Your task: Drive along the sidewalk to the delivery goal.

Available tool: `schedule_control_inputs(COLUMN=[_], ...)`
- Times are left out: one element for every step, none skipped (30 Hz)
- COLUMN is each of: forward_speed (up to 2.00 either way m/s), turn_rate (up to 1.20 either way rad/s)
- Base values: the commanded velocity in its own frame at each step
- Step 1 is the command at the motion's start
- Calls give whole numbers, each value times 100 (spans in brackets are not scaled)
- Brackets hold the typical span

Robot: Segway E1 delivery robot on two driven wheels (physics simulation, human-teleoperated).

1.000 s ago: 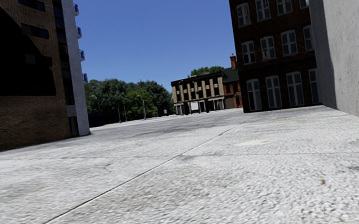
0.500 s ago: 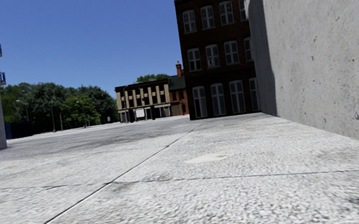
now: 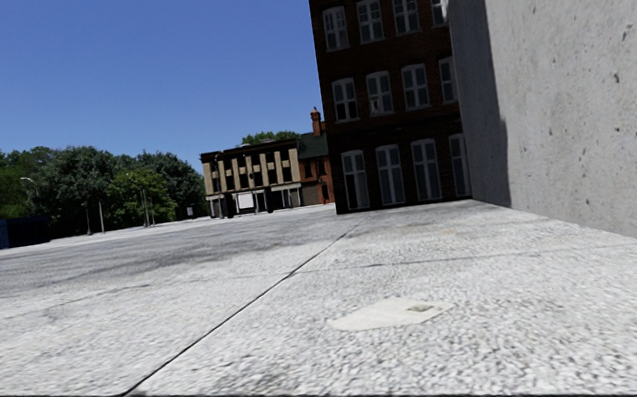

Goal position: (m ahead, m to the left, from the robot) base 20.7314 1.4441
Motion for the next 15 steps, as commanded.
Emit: schedule_control_inputs(forward_speed=[200,200,200,200,200,200,200,200,200,200,200,200,200,200,200], turn_rate=[0,0,0,0,0,0,0,0,0,0,0,0,0,0,0])
